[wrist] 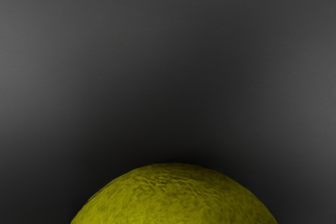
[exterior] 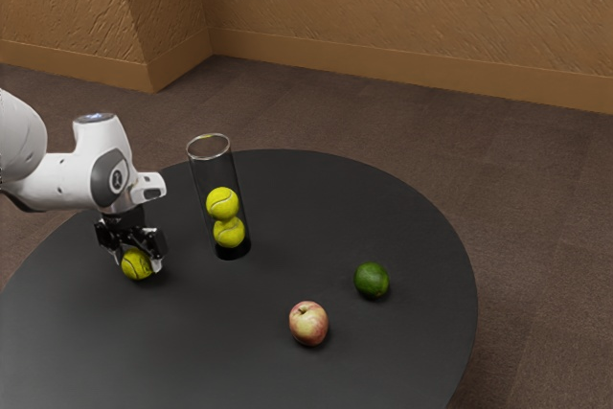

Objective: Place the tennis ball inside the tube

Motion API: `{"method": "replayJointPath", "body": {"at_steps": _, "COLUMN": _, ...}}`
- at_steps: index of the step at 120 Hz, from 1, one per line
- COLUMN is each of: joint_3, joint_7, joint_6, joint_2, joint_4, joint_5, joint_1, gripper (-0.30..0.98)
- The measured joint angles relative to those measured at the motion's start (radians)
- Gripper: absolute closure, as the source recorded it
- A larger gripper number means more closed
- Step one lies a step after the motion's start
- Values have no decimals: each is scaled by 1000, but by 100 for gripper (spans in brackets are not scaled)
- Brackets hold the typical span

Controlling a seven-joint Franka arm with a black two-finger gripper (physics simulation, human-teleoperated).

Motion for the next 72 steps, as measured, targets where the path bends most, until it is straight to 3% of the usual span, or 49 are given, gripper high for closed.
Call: {"method": "replayJointPath", "body": {"at_steps": 72, "joint_3": 0, "joint_7": 38, "joint_6": 5, "joint_2": -19, "joint_4": -33, "joint_5": -4, "joint_1": -8, "gripper": 6}}
